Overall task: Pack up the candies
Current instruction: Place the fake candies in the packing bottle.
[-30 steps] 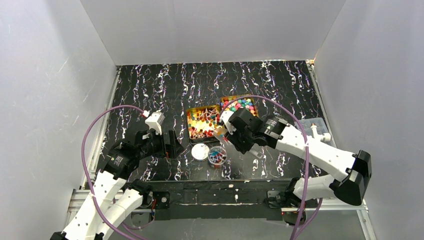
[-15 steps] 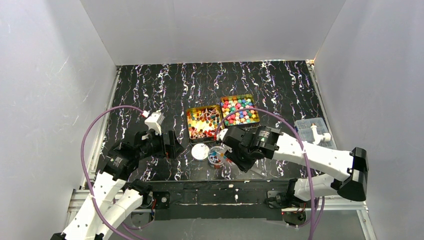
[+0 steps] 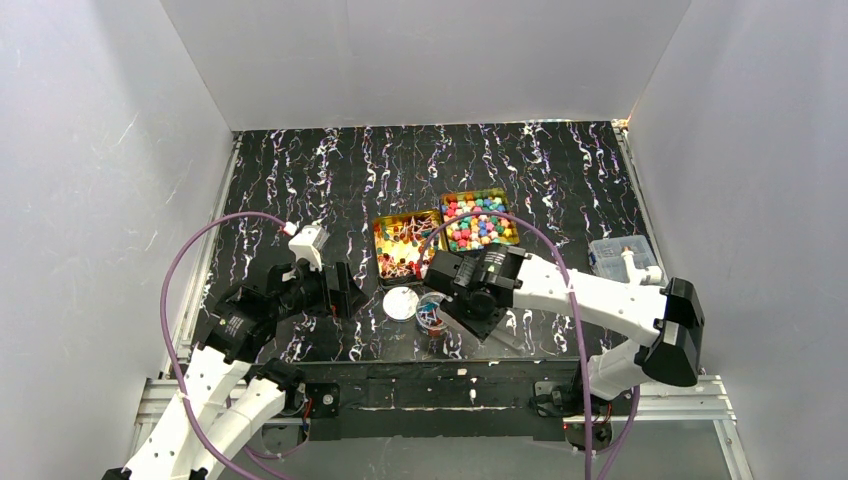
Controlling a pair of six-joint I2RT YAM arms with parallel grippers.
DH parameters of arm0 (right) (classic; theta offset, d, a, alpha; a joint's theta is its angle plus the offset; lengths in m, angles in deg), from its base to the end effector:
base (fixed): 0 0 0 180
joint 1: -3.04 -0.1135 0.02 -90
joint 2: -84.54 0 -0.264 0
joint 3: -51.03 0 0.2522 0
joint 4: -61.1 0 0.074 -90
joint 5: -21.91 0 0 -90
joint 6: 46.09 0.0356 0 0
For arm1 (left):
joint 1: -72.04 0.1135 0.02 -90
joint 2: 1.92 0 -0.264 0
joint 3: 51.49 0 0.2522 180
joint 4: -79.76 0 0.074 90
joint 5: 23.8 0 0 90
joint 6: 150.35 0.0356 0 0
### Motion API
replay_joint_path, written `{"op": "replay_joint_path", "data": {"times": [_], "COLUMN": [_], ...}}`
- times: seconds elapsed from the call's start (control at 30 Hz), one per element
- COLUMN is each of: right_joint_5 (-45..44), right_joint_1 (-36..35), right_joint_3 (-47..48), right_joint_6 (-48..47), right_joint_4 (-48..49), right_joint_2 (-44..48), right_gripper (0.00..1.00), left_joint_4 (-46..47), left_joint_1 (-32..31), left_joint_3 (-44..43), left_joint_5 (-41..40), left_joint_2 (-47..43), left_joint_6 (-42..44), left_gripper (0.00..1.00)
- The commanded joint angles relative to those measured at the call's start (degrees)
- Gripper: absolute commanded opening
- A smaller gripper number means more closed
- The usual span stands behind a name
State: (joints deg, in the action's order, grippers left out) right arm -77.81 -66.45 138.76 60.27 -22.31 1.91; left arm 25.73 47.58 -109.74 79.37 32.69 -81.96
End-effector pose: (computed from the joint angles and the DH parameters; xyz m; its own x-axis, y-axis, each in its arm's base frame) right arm 0.0965 0.2409 0.2909 -0.5859 -0.7738 -0.2410 -0.7776 0.6204 -0.1016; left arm 0.1127 -0.0602 0.3096 -0.6425 -0.1017 -0.7595 0.3716 0.8255 -0.4248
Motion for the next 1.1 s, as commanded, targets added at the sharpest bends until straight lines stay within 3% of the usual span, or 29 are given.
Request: {"op": "replay_joint_path", "data": {"times": [0.0, 0.53, 1.07], "right_joint_5": [-0.43, 0.18, -0.78], "right_joint_1": [-0.29, -0.31, -0.29], "right_joint_3": [4.53, 9.14, 6.95], "right_joint_6": [0.62, 1.54, -2.65], "right_joint_4": [-4.36, -8.89, 0.41], "right_joint_2": [-2.52, -6.14, 0.01], "right_gripper": [0.01, 0.01, 0.01], "left_joint_4": [0.52, 0.81, 1.67], "left_joint_1": [0.21, 0.2, 0.21], "left_joint_3": [0.54, 0.57, -0.53], "left_joint_5": [0.91, 2.13, 8.39], "left_joint_2": [-0.51, 0.06, 3.41], "left_joint_6": [0.84, 0.95, 1.47], "left_gripper": [0.99, 0.99, 0.99]}}
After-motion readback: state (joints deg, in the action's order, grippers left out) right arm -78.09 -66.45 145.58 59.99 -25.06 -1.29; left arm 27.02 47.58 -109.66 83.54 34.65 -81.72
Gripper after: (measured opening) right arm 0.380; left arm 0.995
